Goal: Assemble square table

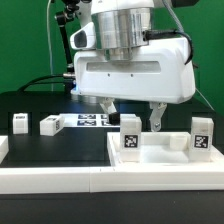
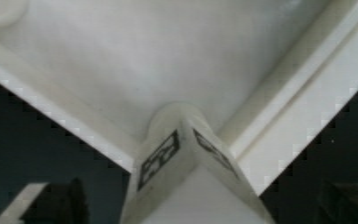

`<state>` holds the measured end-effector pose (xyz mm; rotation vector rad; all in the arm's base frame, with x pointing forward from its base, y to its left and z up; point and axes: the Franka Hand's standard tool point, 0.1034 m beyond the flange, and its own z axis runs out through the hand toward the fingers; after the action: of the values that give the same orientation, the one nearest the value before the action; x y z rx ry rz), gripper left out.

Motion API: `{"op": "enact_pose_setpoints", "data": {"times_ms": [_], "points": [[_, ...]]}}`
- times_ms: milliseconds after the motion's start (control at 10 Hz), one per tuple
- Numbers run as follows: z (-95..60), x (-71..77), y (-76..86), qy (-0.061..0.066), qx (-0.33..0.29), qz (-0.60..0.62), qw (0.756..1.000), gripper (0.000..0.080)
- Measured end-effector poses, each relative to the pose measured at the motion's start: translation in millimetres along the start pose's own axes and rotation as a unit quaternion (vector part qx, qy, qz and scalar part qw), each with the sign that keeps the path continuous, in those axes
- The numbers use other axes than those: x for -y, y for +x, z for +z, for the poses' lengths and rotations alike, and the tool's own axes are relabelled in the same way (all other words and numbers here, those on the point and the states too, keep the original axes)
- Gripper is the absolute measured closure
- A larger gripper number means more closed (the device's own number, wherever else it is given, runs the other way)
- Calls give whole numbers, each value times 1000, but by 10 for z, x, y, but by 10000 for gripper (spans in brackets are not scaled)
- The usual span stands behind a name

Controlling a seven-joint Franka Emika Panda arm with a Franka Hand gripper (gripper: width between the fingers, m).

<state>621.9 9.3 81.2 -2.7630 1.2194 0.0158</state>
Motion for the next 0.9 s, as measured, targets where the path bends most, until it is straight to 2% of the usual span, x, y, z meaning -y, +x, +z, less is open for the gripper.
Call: {"op": "enact_pose_setpoints", "data": {"times_ms": [100, 400, 500, 900], "points": [[-10, -8, -5, -20, -3, -57, 998, 151], [-25, 2, 9, -45, -12, -245, 968, 151], [-26, 4, 9, -44, -11, -264, 963, 151], [-31, -37, 52, -46, -4, -404, 914, 151]]}}
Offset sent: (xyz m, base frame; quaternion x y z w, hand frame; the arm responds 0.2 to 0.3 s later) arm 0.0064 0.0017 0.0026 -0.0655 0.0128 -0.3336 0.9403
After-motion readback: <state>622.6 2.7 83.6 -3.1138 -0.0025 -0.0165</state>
